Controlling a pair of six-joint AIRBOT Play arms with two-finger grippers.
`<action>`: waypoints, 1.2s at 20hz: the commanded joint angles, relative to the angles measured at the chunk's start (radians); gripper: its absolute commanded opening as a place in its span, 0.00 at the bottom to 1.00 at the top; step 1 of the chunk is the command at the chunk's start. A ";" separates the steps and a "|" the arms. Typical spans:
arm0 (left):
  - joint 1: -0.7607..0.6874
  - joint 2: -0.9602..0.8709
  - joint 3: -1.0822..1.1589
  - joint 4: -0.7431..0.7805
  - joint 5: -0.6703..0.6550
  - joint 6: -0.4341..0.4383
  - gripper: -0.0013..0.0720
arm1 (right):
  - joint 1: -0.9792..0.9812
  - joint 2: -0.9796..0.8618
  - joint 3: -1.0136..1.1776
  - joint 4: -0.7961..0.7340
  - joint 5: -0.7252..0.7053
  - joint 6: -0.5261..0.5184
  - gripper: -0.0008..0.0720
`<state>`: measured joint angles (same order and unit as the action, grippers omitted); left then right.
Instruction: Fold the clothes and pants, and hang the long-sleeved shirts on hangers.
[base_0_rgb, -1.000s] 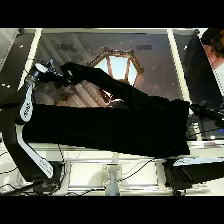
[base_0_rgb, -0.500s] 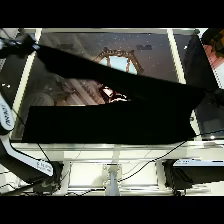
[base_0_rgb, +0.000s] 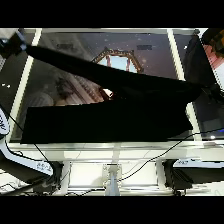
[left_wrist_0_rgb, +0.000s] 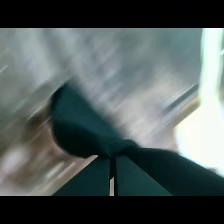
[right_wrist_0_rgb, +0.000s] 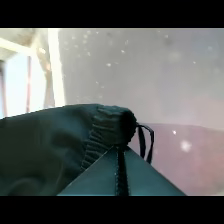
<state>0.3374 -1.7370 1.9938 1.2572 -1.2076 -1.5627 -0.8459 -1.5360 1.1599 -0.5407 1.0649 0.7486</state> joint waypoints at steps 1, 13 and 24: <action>0.001 -0.011 -0.059 0.406 -0.323 0.035 0.03 | 0.056 0.000 0.001 -0.123 -0.089 0.053 0.04; 0.037 -0.014 -0.508 0.523 -0.076 -0.137 0.03 | 0.076 0.000 0.000 -0.224 -0.127 0.143 0.04; 0.032 -0.014 -0.508 0.433 0.134 -0.212 0.03 | 0.277 -0.046 -0.024 -0.269 -0.547 0.238 0.04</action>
<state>0.3717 -1.7504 1.4868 1.7187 -1.1427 -1.7363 -0.6518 -1.5612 1.1381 -0.8062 0.7120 0.9413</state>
